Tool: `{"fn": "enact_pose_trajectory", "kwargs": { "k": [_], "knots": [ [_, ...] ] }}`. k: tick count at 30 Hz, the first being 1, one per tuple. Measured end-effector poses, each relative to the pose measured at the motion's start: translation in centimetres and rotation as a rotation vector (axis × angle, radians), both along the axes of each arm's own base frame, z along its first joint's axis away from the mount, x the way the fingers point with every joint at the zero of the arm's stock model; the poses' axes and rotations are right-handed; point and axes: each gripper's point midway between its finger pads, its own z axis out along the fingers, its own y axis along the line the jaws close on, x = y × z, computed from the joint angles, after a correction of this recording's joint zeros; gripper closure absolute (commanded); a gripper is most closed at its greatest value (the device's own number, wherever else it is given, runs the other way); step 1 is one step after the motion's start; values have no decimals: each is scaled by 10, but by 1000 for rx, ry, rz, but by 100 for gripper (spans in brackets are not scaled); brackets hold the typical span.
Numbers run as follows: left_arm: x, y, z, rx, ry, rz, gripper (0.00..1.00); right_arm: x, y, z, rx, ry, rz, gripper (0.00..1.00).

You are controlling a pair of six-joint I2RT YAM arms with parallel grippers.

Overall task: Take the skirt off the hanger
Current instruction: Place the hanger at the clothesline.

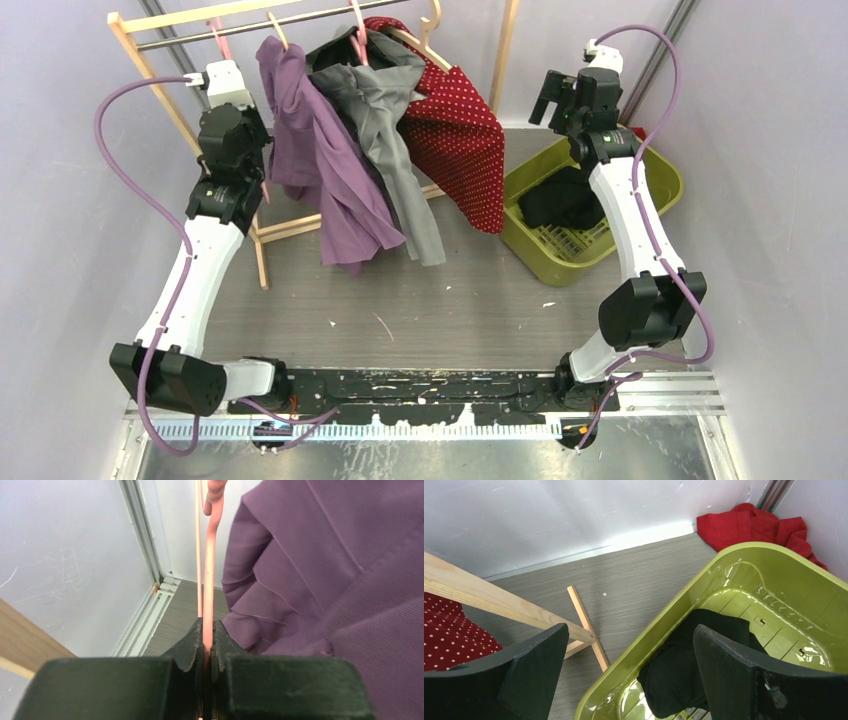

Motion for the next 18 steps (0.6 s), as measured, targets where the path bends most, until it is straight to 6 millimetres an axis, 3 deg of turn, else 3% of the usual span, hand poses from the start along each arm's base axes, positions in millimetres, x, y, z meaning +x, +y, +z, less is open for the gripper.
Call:
{"fn": "enact_pose_trajectory", "kwargs": {
  "k": [11, 18],
  "knots": [
    [-7, 45, -8, -68, -13, 128, 100, -3, 8, -25, 18, 54, 22, 0],
    [-17, 56, -10, -75, -18, 160, 100, -3, 10, -29, 26, 61, 27, 0]
  ]
}}
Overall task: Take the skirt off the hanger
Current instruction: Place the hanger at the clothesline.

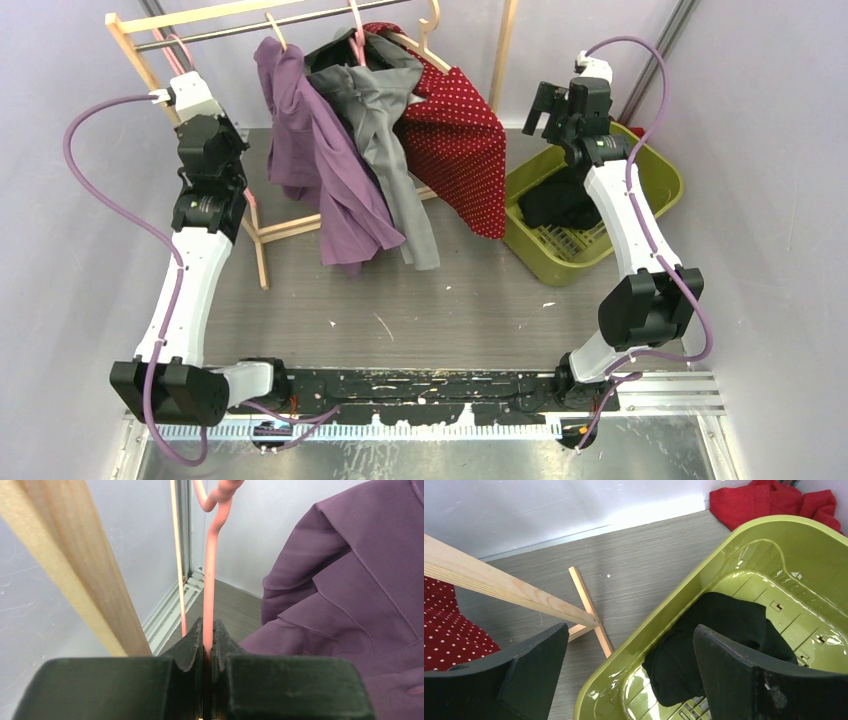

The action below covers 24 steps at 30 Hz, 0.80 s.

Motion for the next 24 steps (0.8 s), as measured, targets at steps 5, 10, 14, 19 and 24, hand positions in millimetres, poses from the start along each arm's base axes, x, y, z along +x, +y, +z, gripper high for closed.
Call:
{"fn": "enact_pose_trajectory", "kwargs": {
  "k": [5, 10, 14, 19, 24],
  "knots": [
    [-10, 6, 0, 7, 0, 25, 97, -1, 0, -7, -1, 15, 2, 0],
    [-22, 12, -3, 20, 33, 52, 59, -3, 0, -12, -1, 27, 3, 0],
    [-27, 14, -22, 43, 108, 58, 17, -5, 0, -8, -1, 18, 3, 0],
    [-26, 3, -26, 66, 135, 6, 1, -7, 0, -2, 0, 4, 2, 0],
    [-37, -1, -16, 78, 128, -24, 1, -8, -1, 0, -3, 0, -2, 0]
  ]
}}
